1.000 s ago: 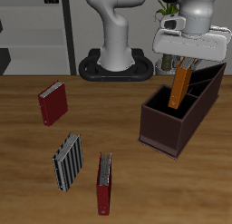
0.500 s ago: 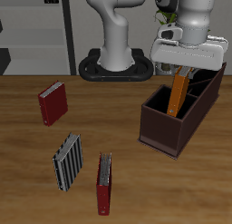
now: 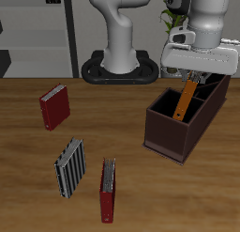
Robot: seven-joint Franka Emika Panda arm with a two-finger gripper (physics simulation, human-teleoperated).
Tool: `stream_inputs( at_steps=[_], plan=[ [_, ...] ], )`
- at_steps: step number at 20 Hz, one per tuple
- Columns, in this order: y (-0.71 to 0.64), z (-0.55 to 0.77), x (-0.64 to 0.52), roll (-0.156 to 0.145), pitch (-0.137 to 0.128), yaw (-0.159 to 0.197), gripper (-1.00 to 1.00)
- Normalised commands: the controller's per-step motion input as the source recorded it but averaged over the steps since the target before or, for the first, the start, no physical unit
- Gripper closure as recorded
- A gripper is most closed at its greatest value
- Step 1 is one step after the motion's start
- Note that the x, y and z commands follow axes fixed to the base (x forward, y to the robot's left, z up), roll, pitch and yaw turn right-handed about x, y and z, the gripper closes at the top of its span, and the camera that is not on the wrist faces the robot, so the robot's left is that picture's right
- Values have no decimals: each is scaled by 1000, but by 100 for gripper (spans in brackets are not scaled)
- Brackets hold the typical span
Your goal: Place the orange book into the left desk caddy's right compartment
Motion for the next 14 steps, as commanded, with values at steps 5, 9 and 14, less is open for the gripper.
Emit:
stream_inputs(
  at_steps=[5, 9, 14],
  plan=[
    [-36, -275, 61, 12, 54, 14, -100],
    [-63, -237, 102, 40, 87, -8, -100],
    [-40, -62, 1, 1, 29, -8, -100]
  ],
)
